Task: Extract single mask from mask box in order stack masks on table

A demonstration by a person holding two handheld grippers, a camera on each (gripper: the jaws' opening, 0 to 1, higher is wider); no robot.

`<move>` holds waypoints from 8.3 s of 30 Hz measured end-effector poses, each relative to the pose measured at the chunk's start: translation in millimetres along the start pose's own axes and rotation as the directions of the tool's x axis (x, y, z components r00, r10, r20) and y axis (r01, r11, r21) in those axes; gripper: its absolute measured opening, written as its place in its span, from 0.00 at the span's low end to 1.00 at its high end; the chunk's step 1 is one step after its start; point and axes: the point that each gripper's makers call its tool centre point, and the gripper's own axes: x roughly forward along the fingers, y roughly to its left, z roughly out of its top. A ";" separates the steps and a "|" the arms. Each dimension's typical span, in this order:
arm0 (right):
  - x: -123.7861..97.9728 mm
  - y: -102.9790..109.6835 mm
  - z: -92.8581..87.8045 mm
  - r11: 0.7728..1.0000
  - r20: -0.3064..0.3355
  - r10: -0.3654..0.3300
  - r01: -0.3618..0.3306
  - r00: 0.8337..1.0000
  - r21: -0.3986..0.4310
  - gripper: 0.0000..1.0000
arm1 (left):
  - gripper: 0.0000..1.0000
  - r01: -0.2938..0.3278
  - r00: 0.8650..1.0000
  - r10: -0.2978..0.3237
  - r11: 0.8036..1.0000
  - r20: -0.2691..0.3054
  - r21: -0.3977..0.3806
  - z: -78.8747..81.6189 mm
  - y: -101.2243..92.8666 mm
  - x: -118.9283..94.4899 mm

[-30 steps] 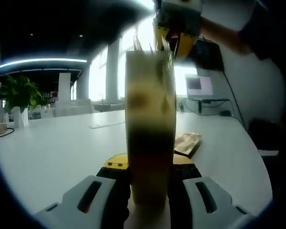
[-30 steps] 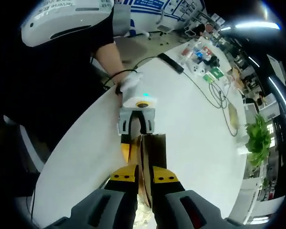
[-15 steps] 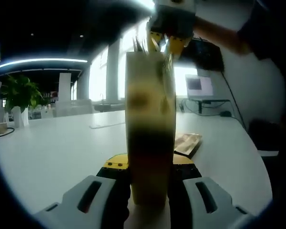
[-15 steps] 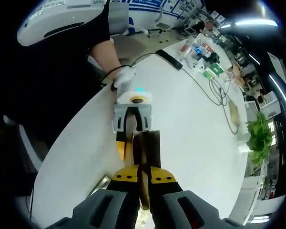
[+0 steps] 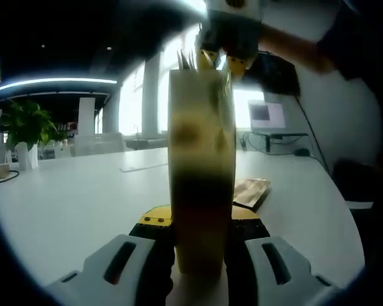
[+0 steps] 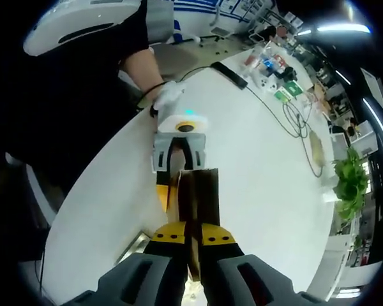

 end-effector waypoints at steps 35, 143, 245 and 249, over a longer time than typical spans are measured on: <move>10.1 -1.5 -3.7 0.998 -0.005 -0.032 0.032 0.999 -0.045 0.00 | 0.20 0.000 1.000 0.000 1.000 0.001 0.000 -0.1 0.5 0.4; -130.5 -26.9 -1.1 0.537 0.102 -0.834 0.754 0.543 0.379 0.00 | 0.20 -0.002 1.000 0.001 1.000 -0.004 -0.005 -1.0 -0.5 0.9; -79.0 -9.0 -172.5 0.211 -0.479 -0.788 0.900 0.387 0.380 0.00 | 0.20 -0.004 1.000 0.004 1.000 -0.015 -0.001 -3.1 1.0 2.3; -67.8 -1.5 -164.9 0.236 -0.458 -0.780 0.879 0.425 0.413 0.00 | 0.20 -0.004 1.000 0.004 1.000 -0.016 -0.001 -3.0 0.6 2.4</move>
